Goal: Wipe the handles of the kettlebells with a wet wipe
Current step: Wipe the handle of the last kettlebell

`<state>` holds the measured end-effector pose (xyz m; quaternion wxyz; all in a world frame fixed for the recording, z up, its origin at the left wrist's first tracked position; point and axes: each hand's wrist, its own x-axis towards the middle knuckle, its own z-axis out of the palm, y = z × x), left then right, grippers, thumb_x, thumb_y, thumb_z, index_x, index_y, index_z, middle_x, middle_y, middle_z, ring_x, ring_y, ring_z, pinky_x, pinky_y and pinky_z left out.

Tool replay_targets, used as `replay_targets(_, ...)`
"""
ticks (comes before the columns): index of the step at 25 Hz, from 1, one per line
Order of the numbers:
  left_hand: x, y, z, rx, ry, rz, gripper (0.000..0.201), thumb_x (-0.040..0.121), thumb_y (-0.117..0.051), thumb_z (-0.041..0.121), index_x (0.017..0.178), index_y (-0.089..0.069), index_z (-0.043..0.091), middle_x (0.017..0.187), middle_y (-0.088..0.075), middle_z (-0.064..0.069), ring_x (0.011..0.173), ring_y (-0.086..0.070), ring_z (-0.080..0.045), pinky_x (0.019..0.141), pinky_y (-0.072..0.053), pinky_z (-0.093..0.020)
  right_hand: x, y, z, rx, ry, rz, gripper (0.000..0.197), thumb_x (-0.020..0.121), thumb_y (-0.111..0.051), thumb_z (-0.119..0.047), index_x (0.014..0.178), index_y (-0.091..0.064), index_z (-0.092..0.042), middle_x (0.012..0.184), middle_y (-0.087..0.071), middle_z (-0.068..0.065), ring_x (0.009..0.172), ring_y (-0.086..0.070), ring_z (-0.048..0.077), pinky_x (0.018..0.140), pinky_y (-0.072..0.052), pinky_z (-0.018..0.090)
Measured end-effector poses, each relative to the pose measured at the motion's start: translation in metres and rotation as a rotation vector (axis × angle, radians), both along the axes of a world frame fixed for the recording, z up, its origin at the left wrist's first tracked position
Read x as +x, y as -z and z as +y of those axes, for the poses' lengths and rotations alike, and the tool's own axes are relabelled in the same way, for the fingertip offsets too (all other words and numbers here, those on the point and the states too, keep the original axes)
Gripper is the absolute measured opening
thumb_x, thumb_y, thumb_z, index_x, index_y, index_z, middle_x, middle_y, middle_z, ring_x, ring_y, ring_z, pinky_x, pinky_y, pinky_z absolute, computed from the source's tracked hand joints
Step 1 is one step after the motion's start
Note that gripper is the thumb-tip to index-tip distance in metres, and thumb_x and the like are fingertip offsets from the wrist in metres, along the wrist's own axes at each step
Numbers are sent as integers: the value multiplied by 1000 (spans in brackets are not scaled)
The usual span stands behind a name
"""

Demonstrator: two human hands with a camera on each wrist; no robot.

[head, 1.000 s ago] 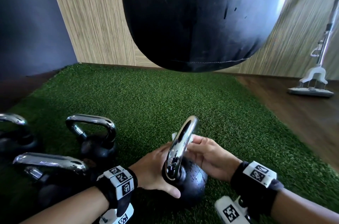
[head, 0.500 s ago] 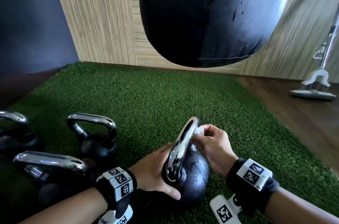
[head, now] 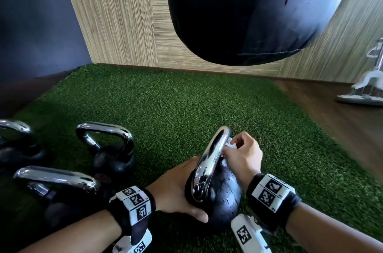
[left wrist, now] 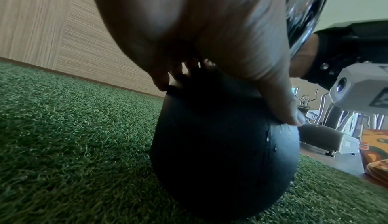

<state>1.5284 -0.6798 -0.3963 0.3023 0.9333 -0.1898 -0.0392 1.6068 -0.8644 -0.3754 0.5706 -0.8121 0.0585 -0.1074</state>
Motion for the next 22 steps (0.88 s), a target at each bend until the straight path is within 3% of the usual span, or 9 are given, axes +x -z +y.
replay_targets(3, 1, 1, -1, 6, 10, -13, 123, 50, -91, 68, 153, -28, 44, 145, -31, 41, 138, -30, 17, 119, -34, -25, -3, 1, 0, -50, -19, 74, 30, 63, -80, -17, 71, -52, -15, 70, -55, -3, 64, -45, 15, 57, -42, 31)
replay_targets(7, 1, -14, 1, 29, 56, 44, 110, 58, -95, 48, 147, -31, 44, 137, -31, 46, 130, -30, 25, 113, -31, -14, 0, 6, -1, 50, -57, 233, 30, 63, -80, -10, 72, -52, -17, 75, -64, 5, 62, -52, 17, 55, -42, 28)
replay_targets(10, -4, -42, 16, 116, 143, 155, 126, 67, -89, 55, 155, 0, 51, 161, -10, 32, 147, -16, 12, 126, -20, -25, 0, 3, -16, 296, -226, 336, 32, 81, -76, 0, 99, -52, -12, 99, -68, 19, 66, -58, 19, 56, -48, 31)
replay_targets(12, -10, -61, 21, 90, 85, 105, 128, 66, -83, 69, 152, 10, 58, 166, -1, 25, 152, -11, 3, 126, -21, -33, 1, -8, -31, 312, -258, 230, 22, 95, -62, -3, 113, -53, -14, 114, -64, 23, 75, -61, 21, 56, -51, 25)
replay_targets(15, -26, -80, 1, 147, -53, -157, 119, 65, -73, 83, 159, -13, 42, 161, -29, 21, 143, -35, 3, 118, -37, -27, 9, -38, -39, 73, -284, -42, 24, 103, -50, -3, 121, -64, -10, 129, -55, 16, 90, -55, 16, 55, -47, 8)
replay_targets(17, -38, -90, -23, 220, -123, -324, 93, 78, -69, 70, 154, -31, 34, 146, -48, 21, 128, -51, 2, 106, -46, -18, 16, -60, -32, -155, -434, -137, 28, 99, -51, 5, 120, -68, -5, 115, -59, 8, 82, -47, -1, 58, -42, 2)
replay_targets(18, -41, -94, -33, 237, -153, -374, 76, 84, -67, 56, 150, -37, 32, 139, -52, 22, 123, -53, 1, 99, -41, -7, 18, -68, -30, -287, -555, -144, 30, 96, -55, 7, 121, -68, -5, 105, -57, -1, 82, -44, -7, 62, -41, -2)
replay_targets(20, -42, -94, -47, 217, -215, -337, 47, 84, -68, 35, 128, -51, 30, 111, -53, 24, 103, -54, 0, 83, -33, 3, 19, -78, -31, -563, -769, -193, 29, 90, -68, 2, 118, -70, -5, 96, -54, -14, 87, -49, -9, 71, -40, -6)
replay_targets(22, -39, -97, -50, 193, -285, -234, 41, 70, -76, 36, 104, -53, 32, 87, -52, 21, 78, -51, 3, 59, -35, -5, 25, -78, -36, -715, -791, -296, 30, 86, -75, -6, 116, -72, -9, 98, -63, -11, 92, -63, 3, 72, -48, 1)
